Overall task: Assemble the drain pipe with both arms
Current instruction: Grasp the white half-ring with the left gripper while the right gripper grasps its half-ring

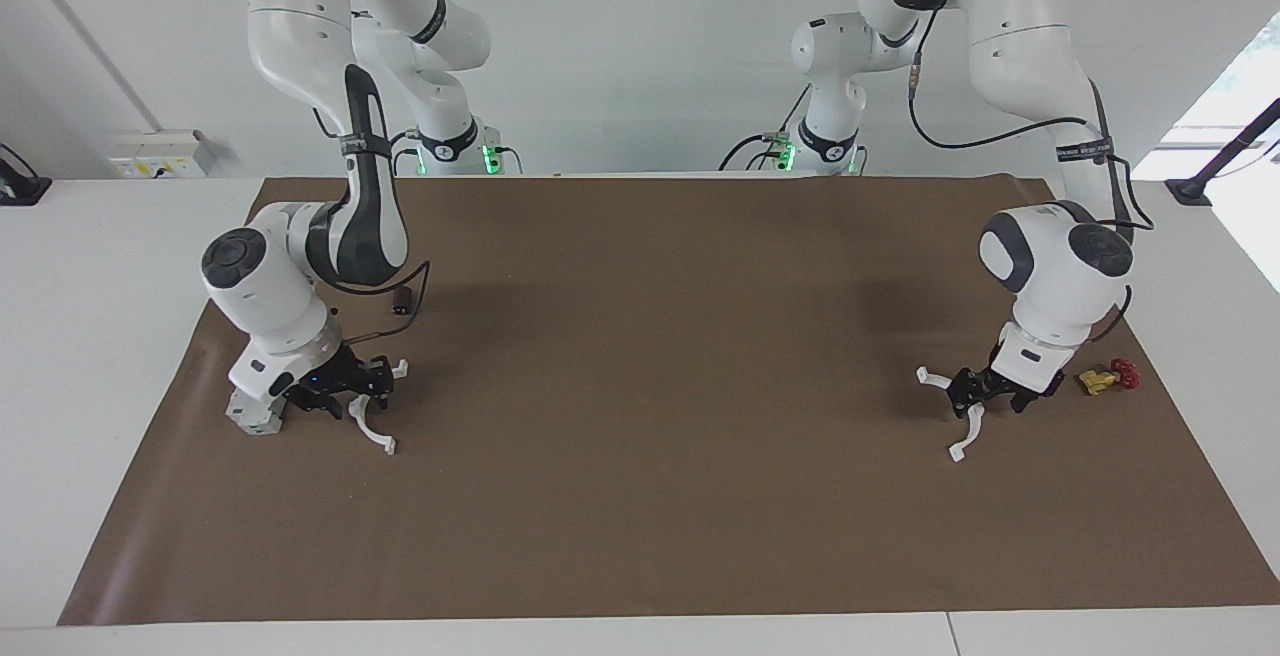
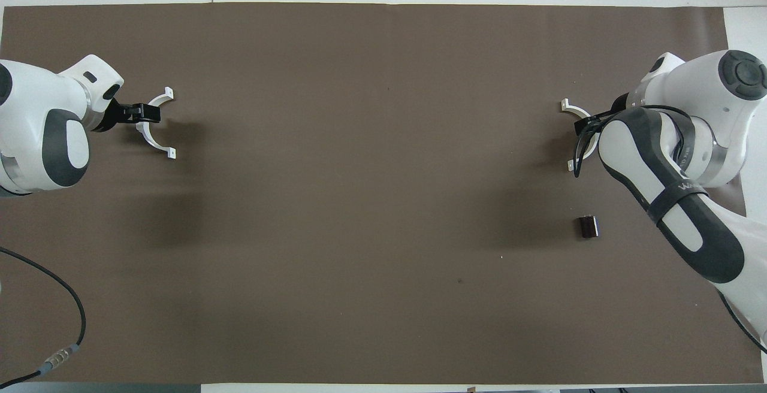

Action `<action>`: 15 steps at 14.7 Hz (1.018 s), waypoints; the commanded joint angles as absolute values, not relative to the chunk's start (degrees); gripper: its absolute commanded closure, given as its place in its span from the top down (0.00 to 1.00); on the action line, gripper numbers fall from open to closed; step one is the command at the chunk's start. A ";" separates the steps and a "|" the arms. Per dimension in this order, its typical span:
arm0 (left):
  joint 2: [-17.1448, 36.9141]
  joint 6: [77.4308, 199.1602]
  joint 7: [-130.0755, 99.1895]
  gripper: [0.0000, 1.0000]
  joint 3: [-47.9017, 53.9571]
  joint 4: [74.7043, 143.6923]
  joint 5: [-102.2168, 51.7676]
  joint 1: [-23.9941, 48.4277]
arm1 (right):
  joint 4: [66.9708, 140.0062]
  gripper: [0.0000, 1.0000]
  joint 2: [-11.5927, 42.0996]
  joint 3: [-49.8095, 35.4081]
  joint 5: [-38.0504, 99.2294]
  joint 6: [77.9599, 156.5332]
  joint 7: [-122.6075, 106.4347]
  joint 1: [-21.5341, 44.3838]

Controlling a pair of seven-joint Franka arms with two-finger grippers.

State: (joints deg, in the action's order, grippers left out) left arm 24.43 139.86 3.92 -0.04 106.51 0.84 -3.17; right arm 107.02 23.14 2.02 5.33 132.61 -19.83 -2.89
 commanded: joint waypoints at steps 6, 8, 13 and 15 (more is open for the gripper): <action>24.08 140.01 3.69 0.00 -0.09 107.31 1.14 -3.16 | 107.84 0.54 23.64 1.14 6.42 134.91 -21.53 -4.04; 24.00 139.75 3.69 0.00 -0.09 107.40 1.14 -3.16 | 108.36 0.52 23.64 1.23 6.42 135.87 -21.45 -4.13; 22.68 137.91 3.69 0.00 -0.09 106.97 1.14 -3.08 | 109.51 0.25 23.38 1.14 6.42 137.03 -21.36 -4.13; 21.80 136.76 3.69 0.00 -0.17 106.61 1.14 -2.90 | 109.34 0.00 23.29 1.14 6.33 136.41 -21.27 -4.13</action>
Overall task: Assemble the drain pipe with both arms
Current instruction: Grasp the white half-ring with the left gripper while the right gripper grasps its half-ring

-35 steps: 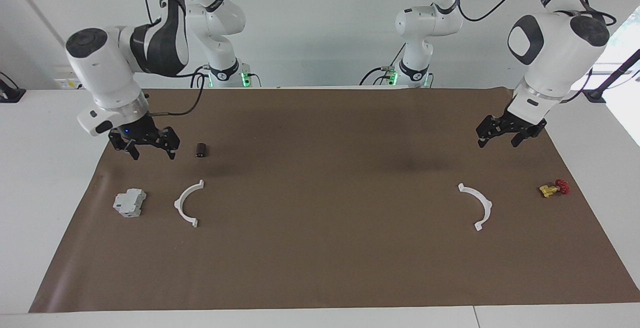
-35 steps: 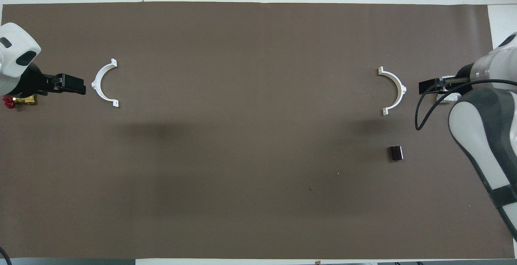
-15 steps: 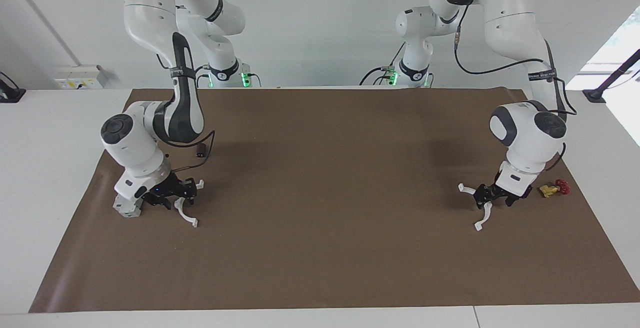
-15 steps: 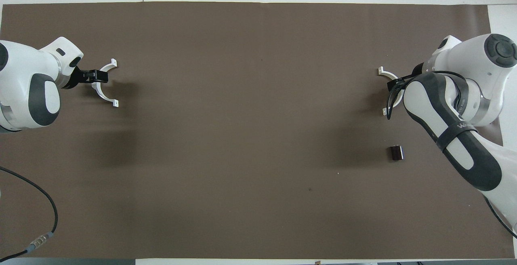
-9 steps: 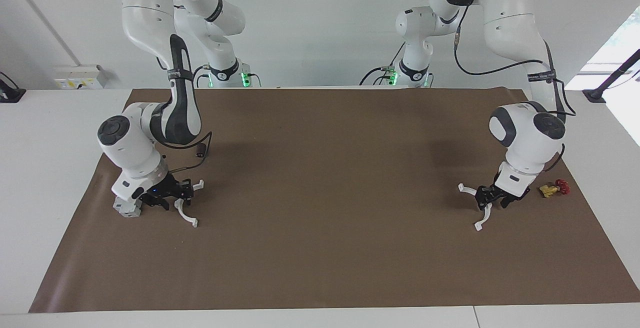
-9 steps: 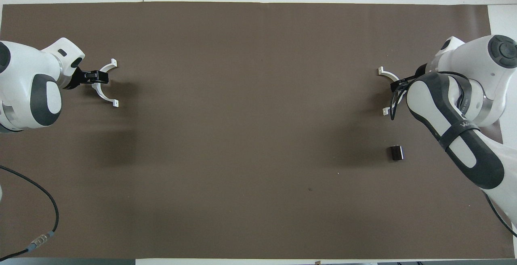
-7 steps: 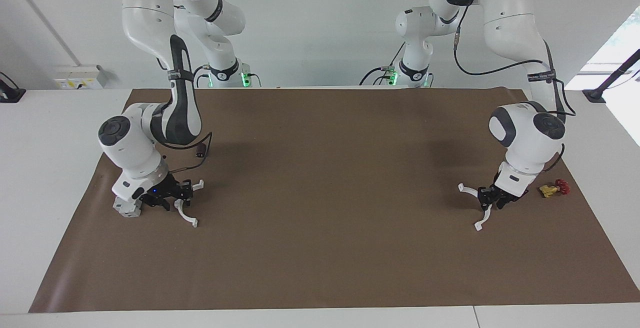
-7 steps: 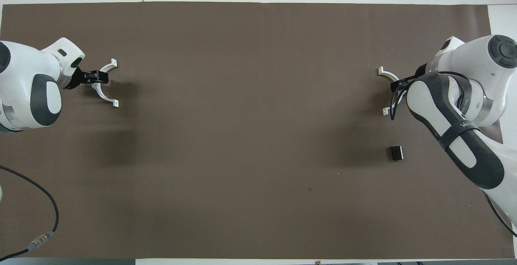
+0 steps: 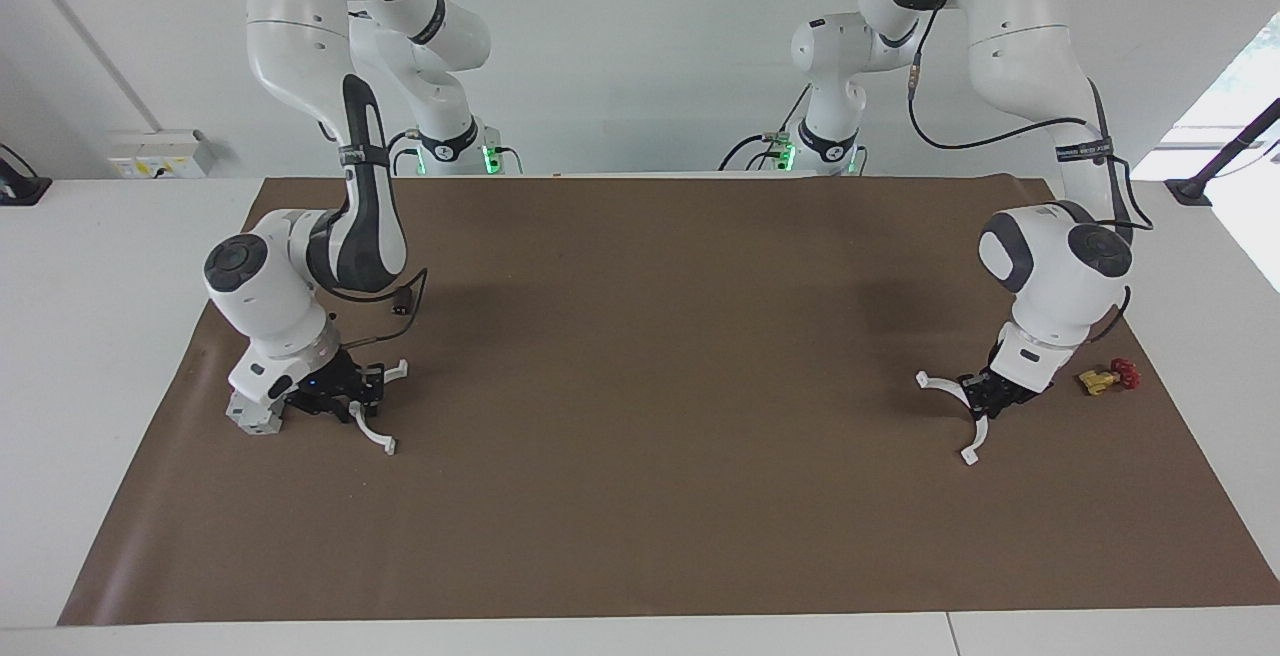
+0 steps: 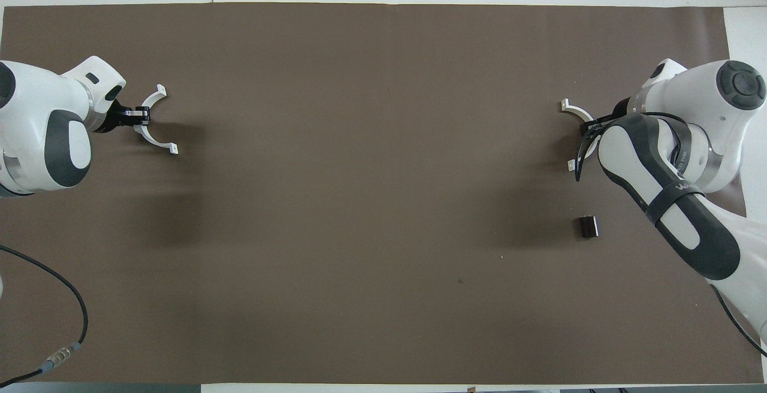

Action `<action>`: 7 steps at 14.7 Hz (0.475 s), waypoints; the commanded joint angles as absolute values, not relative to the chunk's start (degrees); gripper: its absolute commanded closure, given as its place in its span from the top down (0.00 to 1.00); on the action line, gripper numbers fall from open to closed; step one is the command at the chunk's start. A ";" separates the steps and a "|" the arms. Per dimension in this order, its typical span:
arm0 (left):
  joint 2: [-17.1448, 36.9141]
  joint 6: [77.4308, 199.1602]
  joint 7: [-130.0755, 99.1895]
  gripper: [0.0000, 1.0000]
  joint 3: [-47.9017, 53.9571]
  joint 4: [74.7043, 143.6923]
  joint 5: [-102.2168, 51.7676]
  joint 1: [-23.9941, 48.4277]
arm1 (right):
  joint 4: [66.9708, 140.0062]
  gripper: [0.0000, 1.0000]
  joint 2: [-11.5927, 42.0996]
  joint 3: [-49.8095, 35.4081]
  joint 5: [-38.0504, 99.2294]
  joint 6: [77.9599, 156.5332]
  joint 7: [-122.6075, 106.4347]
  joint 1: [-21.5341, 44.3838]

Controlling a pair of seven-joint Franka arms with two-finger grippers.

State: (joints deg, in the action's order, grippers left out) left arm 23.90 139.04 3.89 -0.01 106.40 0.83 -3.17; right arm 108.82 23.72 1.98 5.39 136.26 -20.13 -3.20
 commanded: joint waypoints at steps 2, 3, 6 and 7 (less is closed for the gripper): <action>20.57 136.32 3.78 0.00 -0.18 106.52 1.23 -2.90 | 107.68 0.00 23.47 1.06 6.33 133.87 -20.31 -4.04; 20.13 134.67 3.87 0.00 -0.18 105.65 1.23 -2.73 | 105.32 0.00 23.73 0.88 6.24 131.07 -18.39 -3.69; 20.39 131.31 4.04 0.00 -0.18 102.75 1.67 -2.20 | 93.56 0.00 25.92 -3.49 6.07 118.43 -8.49 -1.50; 20.48 131.40 4.30 0.00 -0.18 102.74 1.67 -2.11 | 89.60 0.00 27.23 -5.52 5.54 114.82 -1.65 -0.45</action>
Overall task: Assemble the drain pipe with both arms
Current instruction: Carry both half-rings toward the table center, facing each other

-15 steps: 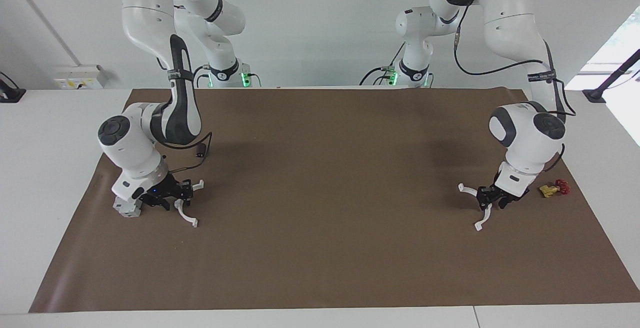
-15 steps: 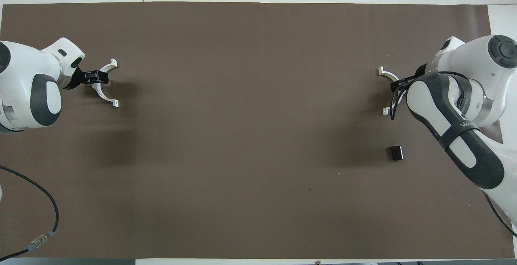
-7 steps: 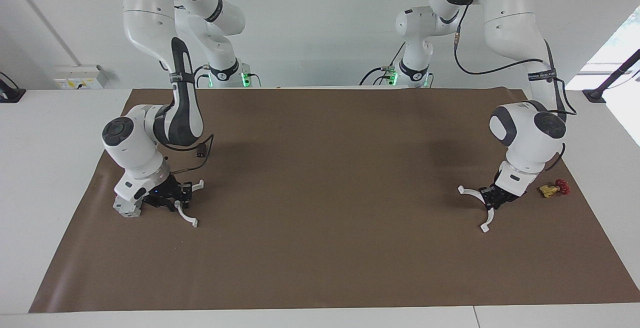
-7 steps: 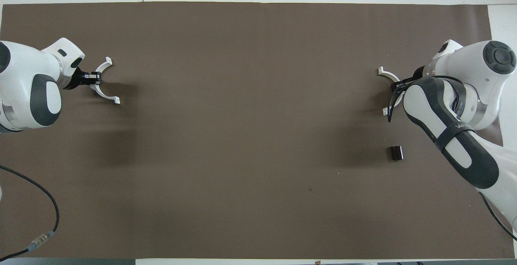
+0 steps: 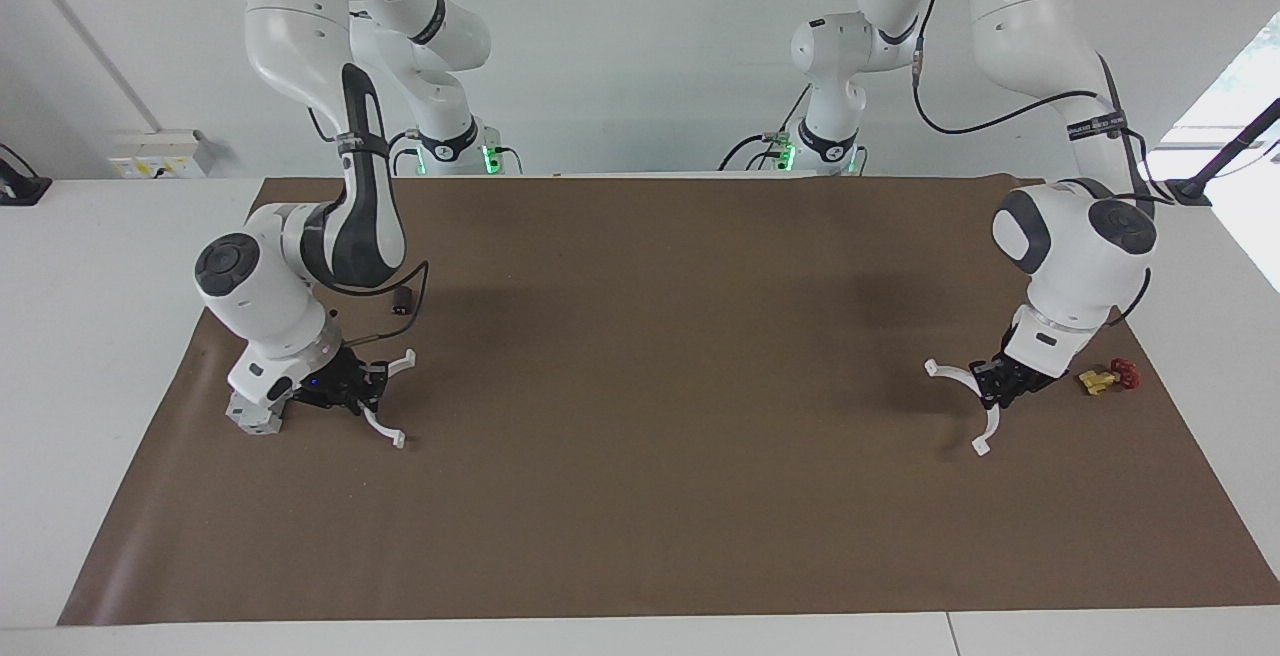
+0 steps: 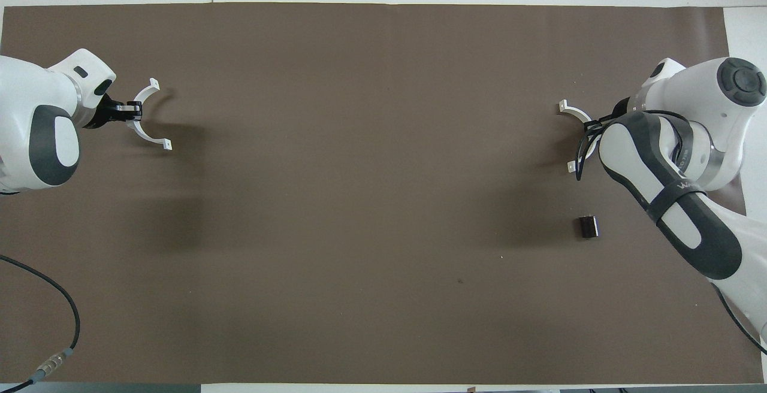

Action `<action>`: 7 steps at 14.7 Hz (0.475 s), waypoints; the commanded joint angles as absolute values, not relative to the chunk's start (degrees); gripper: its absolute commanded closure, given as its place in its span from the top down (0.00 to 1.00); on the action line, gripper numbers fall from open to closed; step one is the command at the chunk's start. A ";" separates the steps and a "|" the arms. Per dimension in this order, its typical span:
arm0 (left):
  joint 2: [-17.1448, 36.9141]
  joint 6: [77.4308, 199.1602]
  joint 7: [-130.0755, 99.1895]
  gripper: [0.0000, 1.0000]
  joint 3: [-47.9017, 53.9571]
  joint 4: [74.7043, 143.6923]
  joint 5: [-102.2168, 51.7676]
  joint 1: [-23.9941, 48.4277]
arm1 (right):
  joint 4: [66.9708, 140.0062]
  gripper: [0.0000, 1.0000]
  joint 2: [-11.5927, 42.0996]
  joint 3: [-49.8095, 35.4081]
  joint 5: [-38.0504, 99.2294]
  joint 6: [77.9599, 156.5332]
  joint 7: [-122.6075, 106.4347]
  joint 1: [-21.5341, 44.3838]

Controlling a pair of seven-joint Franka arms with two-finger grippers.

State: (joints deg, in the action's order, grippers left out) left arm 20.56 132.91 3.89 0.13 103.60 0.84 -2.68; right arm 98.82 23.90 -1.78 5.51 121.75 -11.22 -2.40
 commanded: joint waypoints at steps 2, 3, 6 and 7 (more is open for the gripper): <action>20.65 131.74 4.57 0.00 -0.09 102.74 1.93 -1.94 | 85.09 0.00 29.35 -8.51 5.01 112.94 8.48 3.58; 20.57 131.84 5.09 0.00 -0.09 102.74 1.93 -1.32 | 84.82 0.00 30.14 -10.09 4.66 113.90 12.88 5.60; 20.57 133.76 13.60 0.00 -0.09 103.44 1.85 -0.97 | 84.73 0.00 31.98 -16.94 -5.49 118.73 23.17 8.60; 20.39 133.33 13.36 0.00 -0.17 103.62 1.76 -0.36 | 84.73 0.00 33.30 -18.09 -9.80 119.35 26.68 10.18</action>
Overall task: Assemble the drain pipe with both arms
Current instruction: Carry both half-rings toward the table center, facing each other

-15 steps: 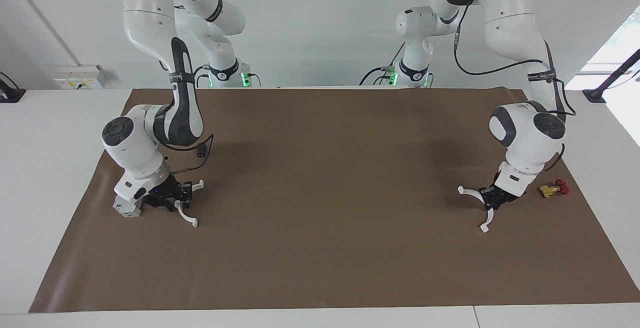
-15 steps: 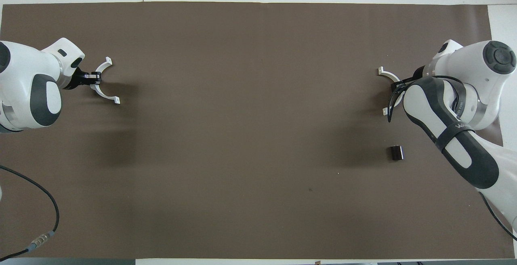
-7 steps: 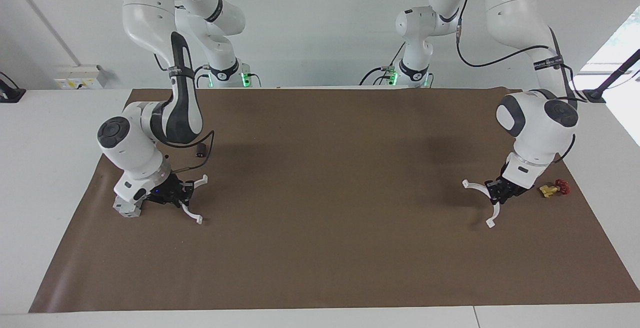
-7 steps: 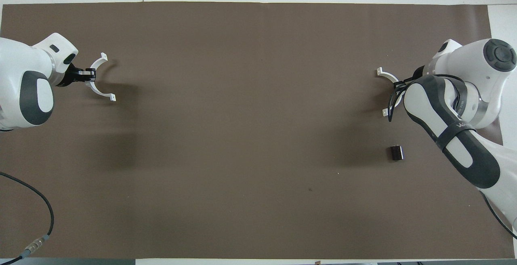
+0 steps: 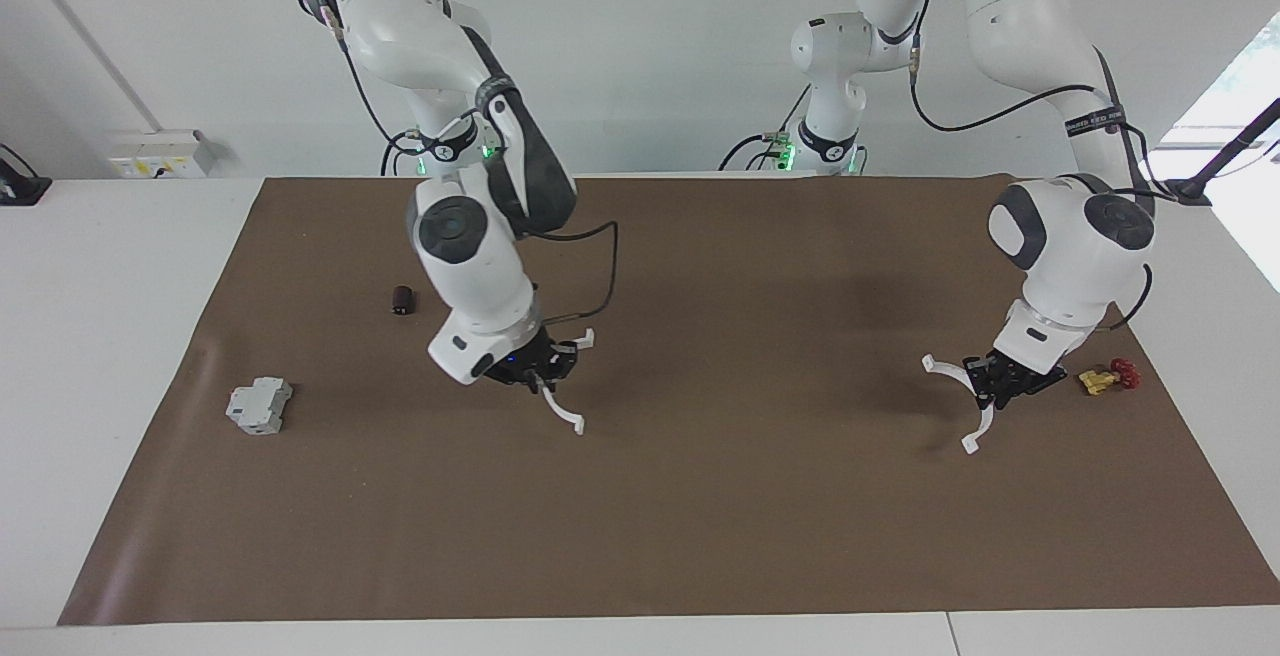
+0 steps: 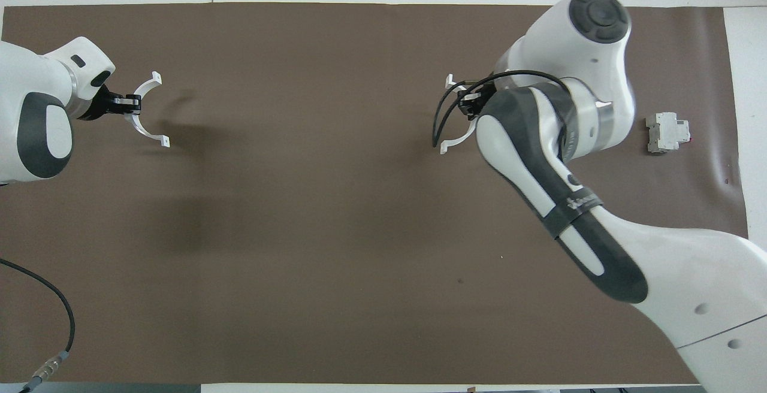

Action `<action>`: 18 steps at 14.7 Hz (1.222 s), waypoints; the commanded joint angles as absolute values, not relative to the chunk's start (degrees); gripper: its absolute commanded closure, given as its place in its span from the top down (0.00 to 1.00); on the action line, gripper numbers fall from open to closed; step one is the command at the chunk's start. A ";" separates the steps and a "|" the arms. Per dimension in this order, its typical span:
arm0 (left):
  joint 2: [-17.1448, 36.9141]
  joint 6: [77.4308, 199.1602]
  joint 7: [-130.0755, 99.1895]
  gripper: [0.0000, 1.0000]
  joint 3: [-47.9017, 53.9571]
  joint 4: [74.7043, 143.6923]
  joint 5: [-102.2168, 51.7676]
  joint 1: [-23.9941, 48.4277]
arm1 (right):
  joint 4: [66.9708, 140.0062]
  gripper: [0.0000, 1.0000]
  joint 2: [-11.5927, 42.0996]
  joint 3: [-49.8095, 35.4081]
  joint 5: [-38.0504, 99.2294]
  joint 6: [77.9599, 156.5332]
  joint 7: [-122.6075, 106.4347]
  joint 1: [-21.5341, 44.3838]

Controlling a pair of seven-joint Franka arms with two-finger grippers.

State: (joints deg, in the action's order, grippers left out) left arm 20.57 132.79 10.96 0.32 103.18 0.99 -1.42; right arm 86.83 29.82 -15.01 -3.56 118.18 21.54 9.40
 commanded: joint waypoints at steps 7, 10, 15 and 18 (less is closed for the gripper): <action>20.21 131.22 12.49 0.00 -0.18 103.10 1.76 -0.09 | 84.90 0.00 38.93 -18.72 -12.74 124.70 28.04 12.48; 20.04 130.26 10.73 0.00 -0.26 103.01 1.76 2.18 | 84.81 0.00 39.37 -18.72 -12.66 125.15 28.04 13.79; 20.04 128.16 2.48 0.00 -0.61 102.66 1.85 9.56 | 84.82 1.00 38.68 -18.72 -12.66 125.25 28.04 14.93; 20.04 127.27 -4.11 0.00 -0.62 102.22 3.41 14.48 | 84.90 1.00 30.19 -18.02 -11.51 120.27 26.82 11.53</action>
State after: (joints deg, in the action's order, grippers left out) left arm 20.51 129.23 -0.22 0.39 102.85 1.21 11.38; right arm 84.44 36.76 -17.93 -11.47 124.59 28.14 14.58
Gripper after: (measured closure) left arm 0.793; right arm 0.405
